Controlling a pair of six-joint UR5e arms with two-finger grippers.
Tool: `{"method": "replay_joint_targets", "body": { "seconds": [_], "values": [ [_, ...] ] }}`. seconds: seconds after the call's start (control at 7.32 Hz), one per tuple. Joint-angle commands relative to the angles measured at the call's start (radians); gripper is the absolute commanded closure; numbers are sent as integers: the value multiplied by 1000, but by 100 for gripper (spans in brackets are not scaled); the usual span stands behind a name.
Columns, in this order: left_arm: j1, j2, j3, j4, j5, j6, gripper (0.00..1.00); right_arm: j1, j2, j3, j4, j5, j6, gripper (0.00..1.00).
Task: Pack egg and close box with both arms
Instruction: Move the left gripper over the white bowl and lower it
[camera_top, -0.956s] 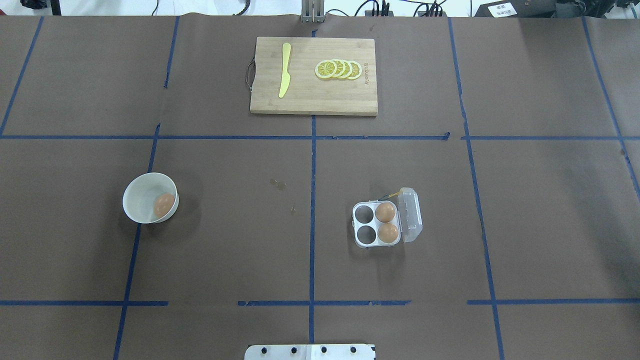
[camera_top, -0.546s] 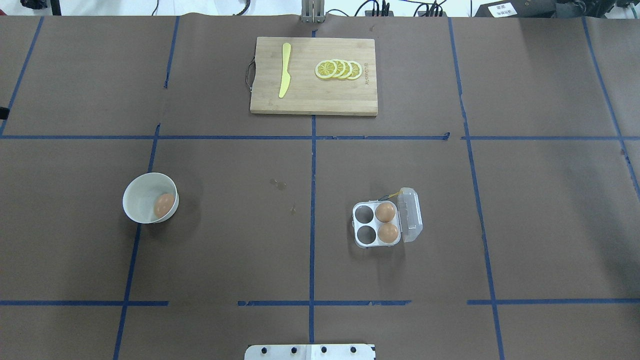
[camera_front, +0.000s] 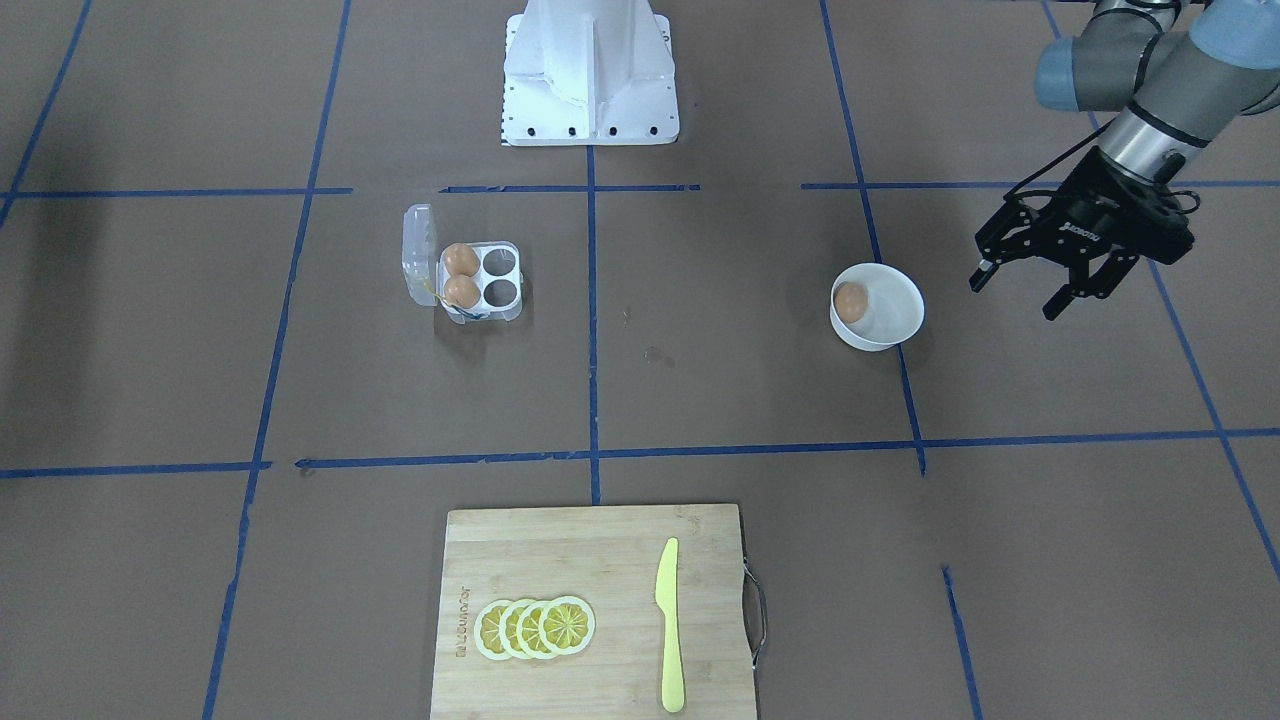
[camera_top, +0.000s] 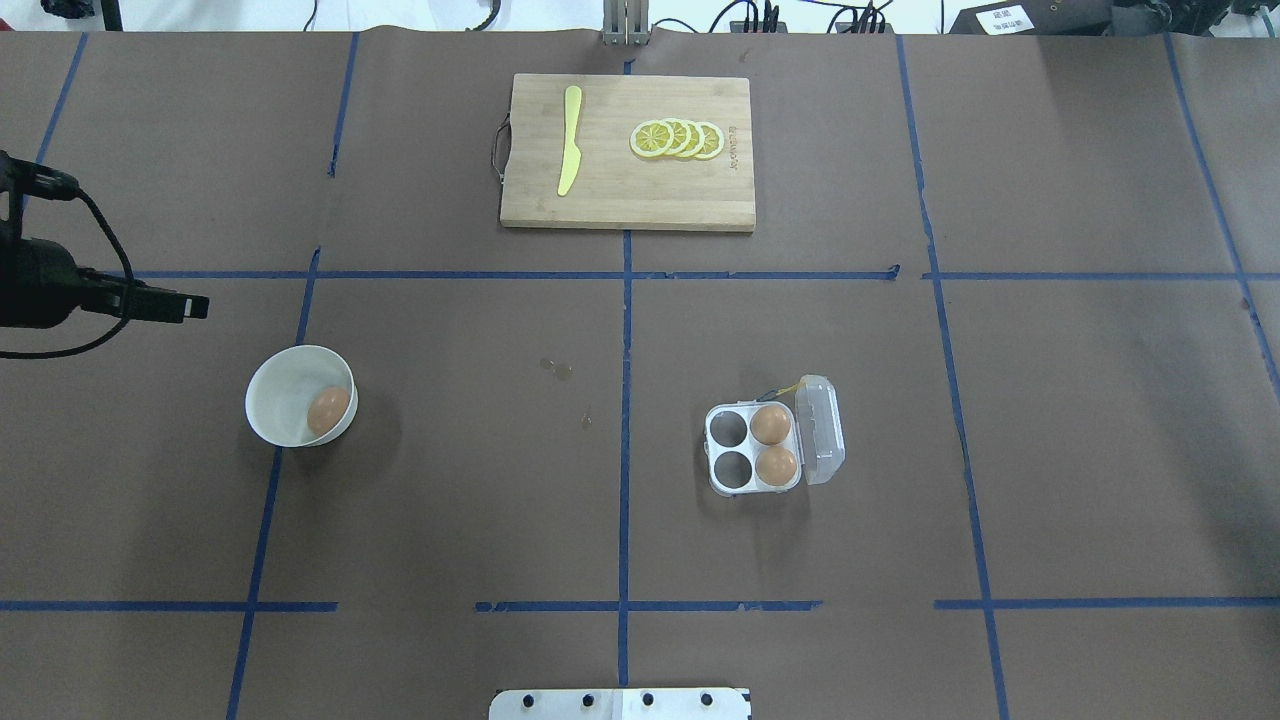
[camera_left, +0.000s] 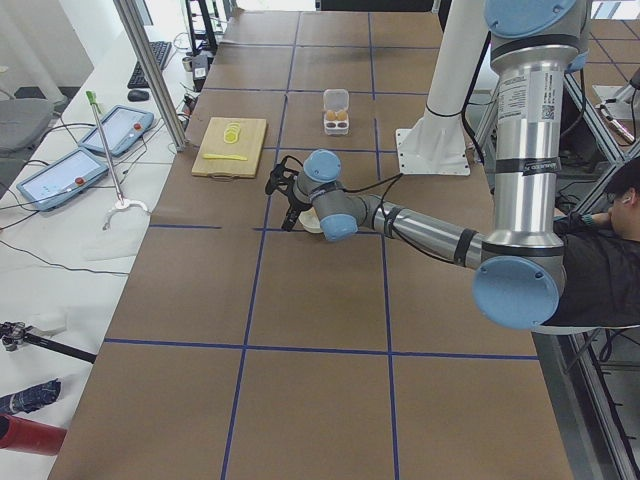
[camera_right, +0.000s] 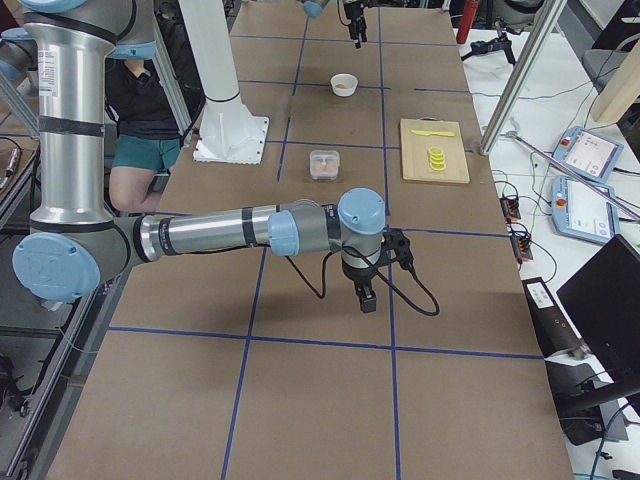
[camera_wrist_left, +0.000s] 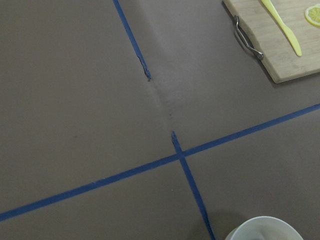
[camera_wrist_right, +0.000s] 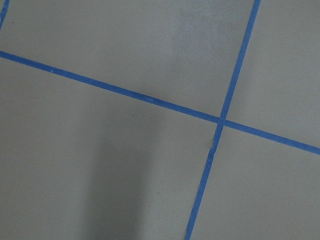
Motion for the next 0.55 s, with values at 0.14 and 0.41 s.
{"method": "replay_joint_targets", "body": {
  "seconds": [0.14,0.41],
  "values": [
    [156,-58,-69,231,154,-118,0,0,-2,-1,0,-1,0,0],
    [193,-67,-53,243,176,-196,11,0,-2,-2,0,-1,0,0]
  ]
}}
